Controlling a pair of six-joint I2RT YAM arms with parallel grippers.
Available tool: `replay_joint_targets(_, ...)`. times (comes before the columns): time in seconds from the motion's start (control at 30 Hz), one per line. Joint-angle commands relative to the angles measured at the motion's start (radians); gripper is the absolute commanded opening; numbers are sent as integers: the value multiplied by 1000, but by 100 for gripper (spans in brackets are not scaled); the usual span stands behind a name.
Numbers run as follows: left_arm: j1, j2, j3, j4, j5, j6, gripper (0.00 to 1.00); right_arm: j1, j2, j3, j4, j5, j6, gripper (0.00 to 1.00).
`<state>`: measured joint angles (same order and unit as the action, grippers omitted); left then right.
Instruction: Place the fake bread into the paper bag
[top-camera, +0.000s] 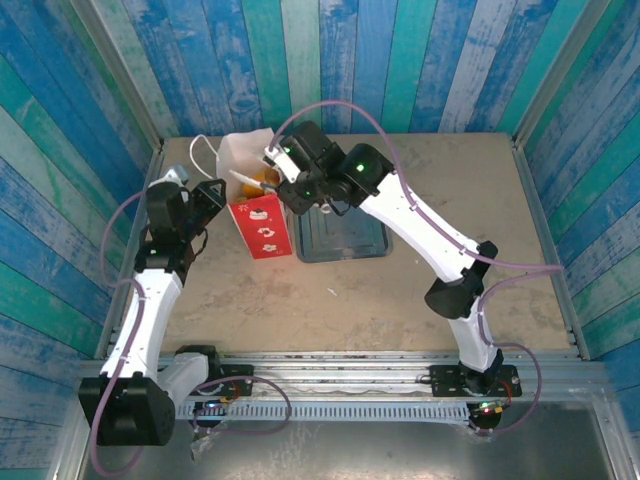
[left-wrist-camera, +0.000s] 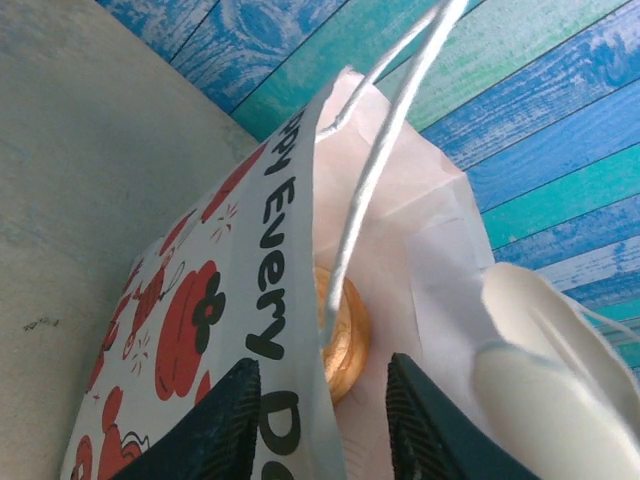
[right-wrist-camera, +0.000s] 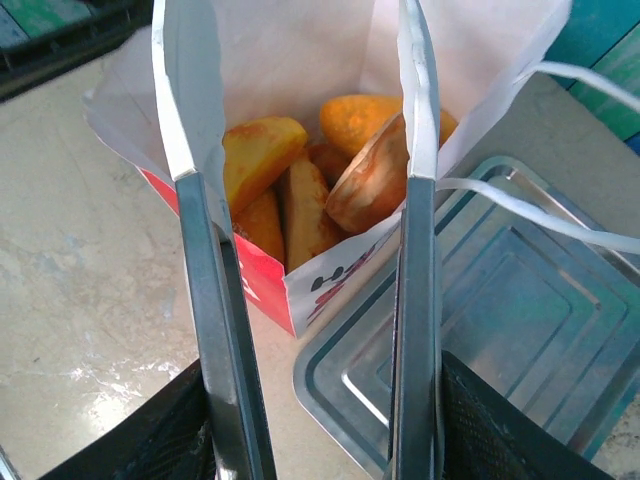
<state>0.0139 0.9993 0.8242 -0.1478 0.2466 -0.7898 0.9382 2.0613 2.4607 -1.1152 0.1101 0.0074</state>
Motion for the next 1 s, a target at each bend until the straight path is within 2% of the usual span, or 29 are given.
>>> replay_joint_targets(0.0,4,-50,15,14,28,4,44,-4,-122,-20,48,14,13,54)
replay_joint_targets(0.17,4,-80,39,-16,33,36,63,-3,-233,-118,95,28,26,53)
replay_joint_targets(0.33,5,-124,48,-27,29,87,86,-4,-353,-243,125,101,34,53)
replay_joint_targets(0.47,4,-184,44,-60,-21,150,100,-3,-442,-357,142,184,50,53)
replay_joint_targets(0.53,5,-213,43,-95,-64,189,95,-3,-484,-417,149,233,58,52)
replay_joint_targets(0.7,5,-303,19,-154,-185,247,94,-5,-588,-579,185,316,81,52)
replay_joint_targets(0.97,5,-481,-125,-151,-354,224,94,-31,-696,-838,249,360,157,52)
